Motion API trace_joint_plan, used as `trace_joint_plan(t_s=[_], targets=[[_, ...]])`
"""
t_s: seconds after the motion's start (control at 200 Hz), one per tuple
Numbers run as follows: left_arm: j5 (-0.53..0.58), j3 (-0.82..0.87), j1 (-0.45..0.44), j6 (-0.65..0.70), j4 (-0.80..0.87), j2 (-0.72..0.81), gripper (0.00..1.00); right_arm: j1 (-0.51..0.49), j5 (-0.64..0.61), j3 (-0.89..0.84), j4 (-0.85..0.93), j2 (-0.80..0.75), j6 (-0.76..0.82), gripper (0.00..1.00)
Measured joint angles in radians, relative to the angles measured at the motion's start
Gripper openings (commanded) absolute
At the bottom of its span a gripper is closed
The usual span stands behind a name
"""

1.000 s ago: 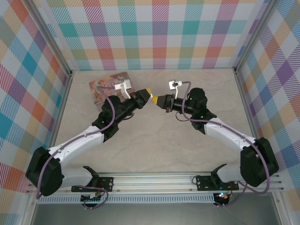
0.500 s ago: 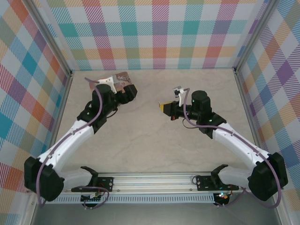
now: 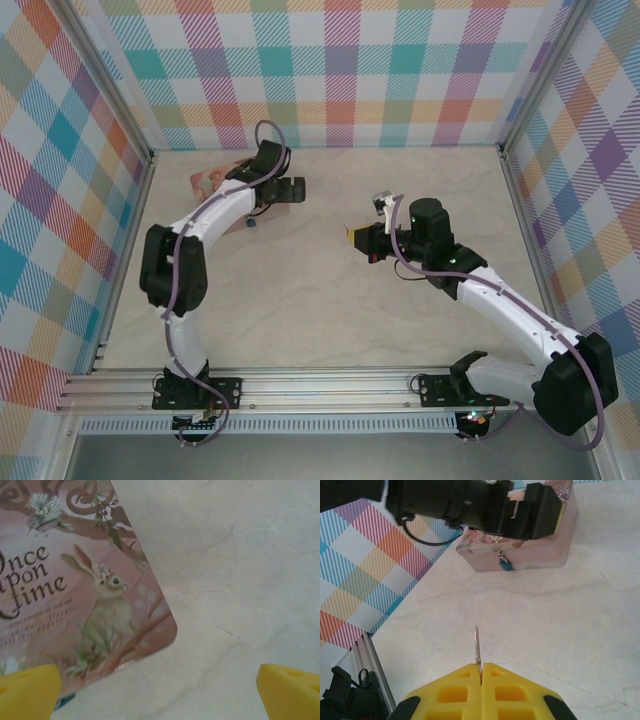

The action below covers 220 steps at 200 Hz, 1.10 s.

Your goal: Unlock the padlock with the key

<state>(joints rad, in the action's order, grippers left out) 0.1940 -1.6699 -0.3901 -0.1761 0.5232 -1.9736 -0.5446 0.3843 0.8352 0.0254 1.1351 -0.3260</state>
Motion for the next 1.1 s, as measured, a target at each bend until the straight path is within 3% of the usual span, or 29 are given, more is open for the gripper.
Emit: trace_joint_plan(t_s=[0.285,0.505,0.735,1.1], targets=[[0.023,-0.2,0.002,0.038,0.057,-0.194,1.0,0.0,-0.01,-0.011,0.007,-0.007,0.002,0.0],[0.006,-0.217,-0.002,0.043,0.066,-0.217,1.0,0.0,-0.01,-0.012,0.007,-0.007,0.002,0.0],[0.02,-0.153,-0.031,0.042,0.031,-0.184,1.0,0.0,-0.01,-0.012,0.007,-0.006,0.002,0.0],[0.063,0.075,-0.164,-0.036,-0.036,-0.04,1.0,0.009,-0.056,-0.012,0.068,-0.018,0.002,0.0]])
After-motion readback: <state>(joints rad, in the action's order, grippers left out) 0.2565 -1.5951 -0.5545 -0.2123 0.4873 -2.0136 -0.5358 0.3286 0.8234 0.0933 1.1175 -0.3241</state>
